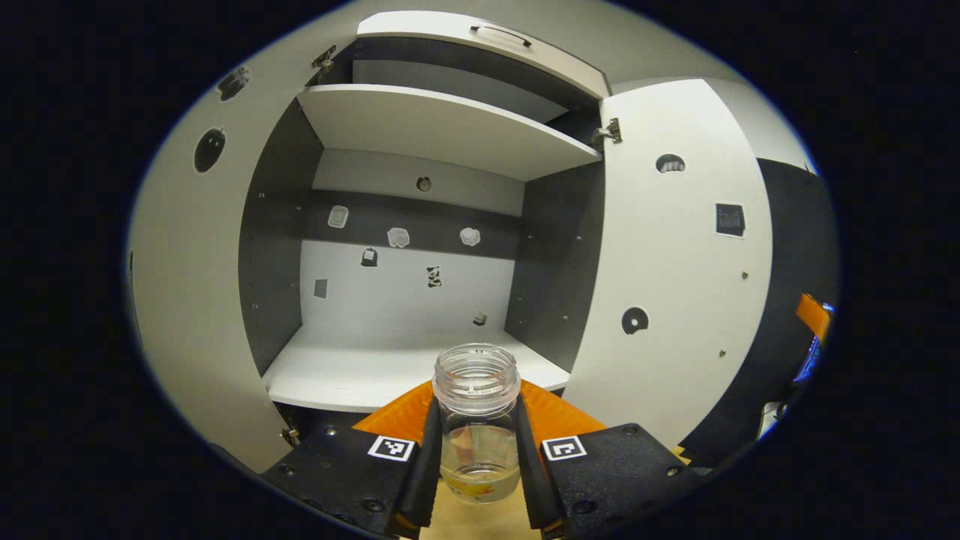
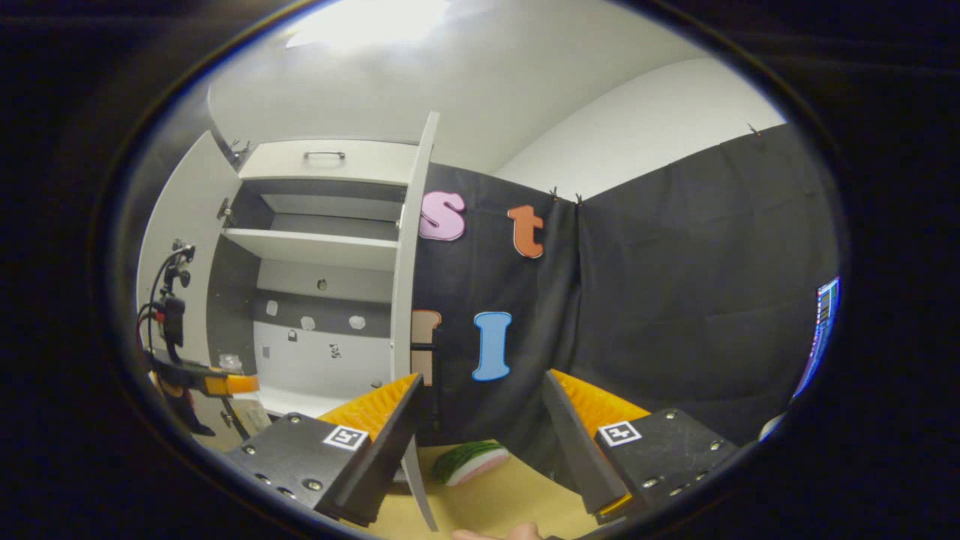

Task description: Grasp the bottle in the cabinet with the left hand and place it on the coaster, then close the right door with the right hand and the left door with the left hand.

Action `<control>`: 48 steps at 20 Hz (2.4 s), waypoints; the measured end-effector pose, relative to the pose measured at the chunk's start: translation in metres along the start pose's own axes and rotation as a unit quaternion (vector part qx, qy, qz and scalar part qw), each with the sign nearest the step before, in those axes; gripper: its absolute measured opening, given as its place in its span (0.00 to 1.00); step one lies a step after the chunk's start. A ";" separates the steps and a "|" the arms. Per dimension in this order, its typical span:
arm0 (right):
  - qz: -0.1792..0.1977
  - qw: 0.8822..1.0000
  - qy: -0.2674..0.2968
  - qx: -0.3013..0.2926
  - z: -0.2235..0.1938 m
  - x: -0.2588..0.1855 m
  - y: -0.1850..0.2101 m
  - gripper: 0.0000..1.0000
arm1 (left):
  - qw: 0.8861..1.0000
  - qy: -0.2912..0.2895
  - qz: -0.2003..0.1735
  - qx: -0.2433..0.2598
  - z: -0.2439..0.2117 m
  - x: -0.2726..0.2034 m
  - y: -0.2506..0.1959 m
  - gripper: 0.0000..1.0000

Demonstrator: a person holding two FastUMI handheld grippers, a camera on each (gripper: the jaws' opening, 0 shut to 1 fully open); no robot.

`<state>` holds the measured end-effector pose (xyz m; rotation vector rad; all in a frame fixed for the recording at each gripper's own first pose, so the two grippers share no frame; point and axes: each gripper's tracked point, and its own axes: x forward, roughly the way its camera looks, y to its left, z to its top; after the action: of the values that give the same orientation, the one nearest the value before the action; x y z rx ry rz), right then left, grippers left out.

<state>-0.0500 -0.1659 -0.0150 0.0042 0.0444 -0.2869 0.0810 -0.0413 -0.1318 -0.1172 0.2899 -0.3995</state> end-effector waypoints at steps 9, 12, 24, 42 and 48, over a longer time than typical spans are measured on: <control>-0.010 1.000 -0.007 -0.018 0.002 0.009 -0.020 0.96 | 0.998 0.061 -0.004 -0.017 -0.126 -0.032 -0.012 0.49; -0.006 0.999 -0.016 -0.034 0.007 0.016 -0.020 0.95 | 0.997 0.072 0.002 -0.035 -0.158 -0.041 -0.008 0.50; -0.023 0.997 -0.011 -0.070 0.004 0.022 -0.047 0.96 | 0.978 0.190 0.051 -0.073 -0.295 -0.064 0.000 0.51; 0.008 0.997 0.006 -0.080 -0.008 0.030 -0.032 0.96 | 0.979 0.191 0.063 -0.038 -0.324 -0.082 -0.016 0.56; 0.016 0.997 0.011 -0.073 -0.013 0.032 -0.022 0.96 | 0.974 0.213 0.058 -0.049 -0.329 -0.093 -0.026 0.59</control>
<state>-0.0264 -0.1962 -0.0295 -0.1375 0.0877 -0.2507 -0.1097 -0.0463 -0.4165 -0.1107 0.7366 -0.2903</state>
